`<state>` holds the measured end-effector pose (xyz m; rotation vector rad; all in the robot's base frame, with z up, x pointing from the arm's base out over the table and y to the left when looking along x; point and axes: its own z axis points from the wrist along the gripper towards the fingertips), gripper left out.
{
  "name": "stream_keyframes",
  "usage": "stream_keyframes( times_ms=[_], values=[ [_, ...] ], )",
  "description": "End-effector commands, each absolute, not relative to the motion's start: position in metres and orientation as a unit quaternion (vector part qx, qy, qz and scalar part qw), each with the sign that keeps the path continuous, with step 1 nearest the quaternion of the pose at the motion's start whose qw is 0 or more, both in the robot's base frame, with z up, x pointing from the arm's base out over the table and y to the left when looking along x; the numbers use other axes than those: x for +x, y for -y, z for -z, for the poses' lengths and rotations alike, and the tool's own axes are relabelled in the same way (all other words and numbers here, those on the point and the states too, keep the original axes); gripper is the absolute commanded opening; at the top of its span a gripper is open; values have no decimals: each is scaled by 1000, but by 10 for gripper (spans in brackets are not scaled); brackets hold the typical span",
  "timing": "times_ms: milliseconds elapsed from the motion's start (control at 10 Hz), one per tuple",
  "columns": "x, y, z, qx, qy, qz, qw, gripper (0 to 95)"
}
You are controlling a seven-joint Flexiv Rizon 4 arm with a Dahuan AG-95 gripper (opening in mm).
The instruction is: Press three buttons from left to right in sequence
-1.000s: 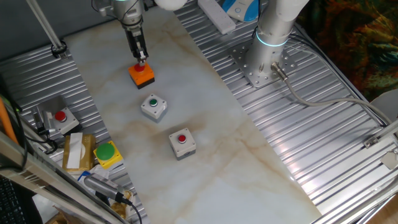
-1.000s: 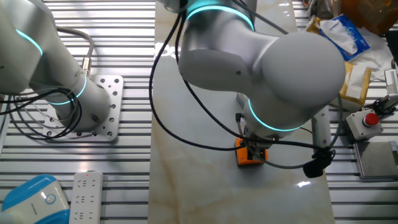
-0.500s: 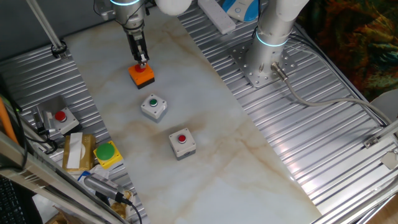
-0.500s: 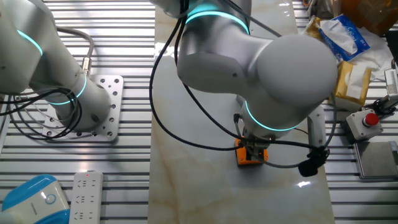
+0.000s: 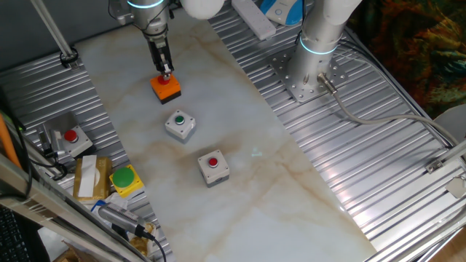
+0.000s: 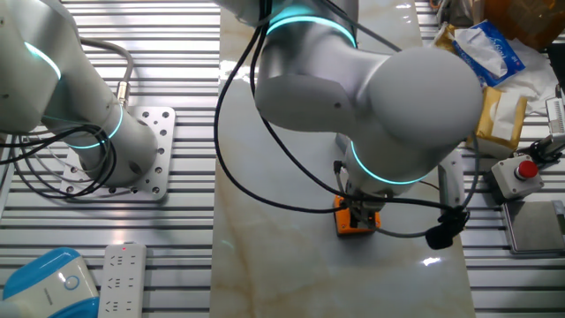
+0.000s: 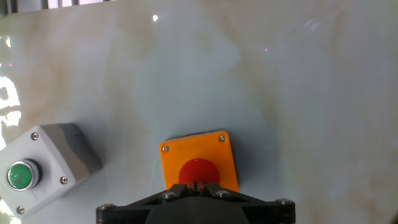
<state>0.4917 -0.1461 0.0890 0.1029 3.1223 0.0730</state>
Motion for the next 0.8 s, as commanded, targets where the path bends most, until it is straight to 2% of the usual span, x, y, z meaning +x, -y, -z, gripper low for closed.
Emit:
stream_keyframes(
  times_ms=[100,300,800],
  values=[
    [491,147,-106,28,-999,-28,5,0],
    [491,146,-118,28,-999,-28,3,0],
    [491,146,-118,27,-999,-31,5,0]
  ],
)
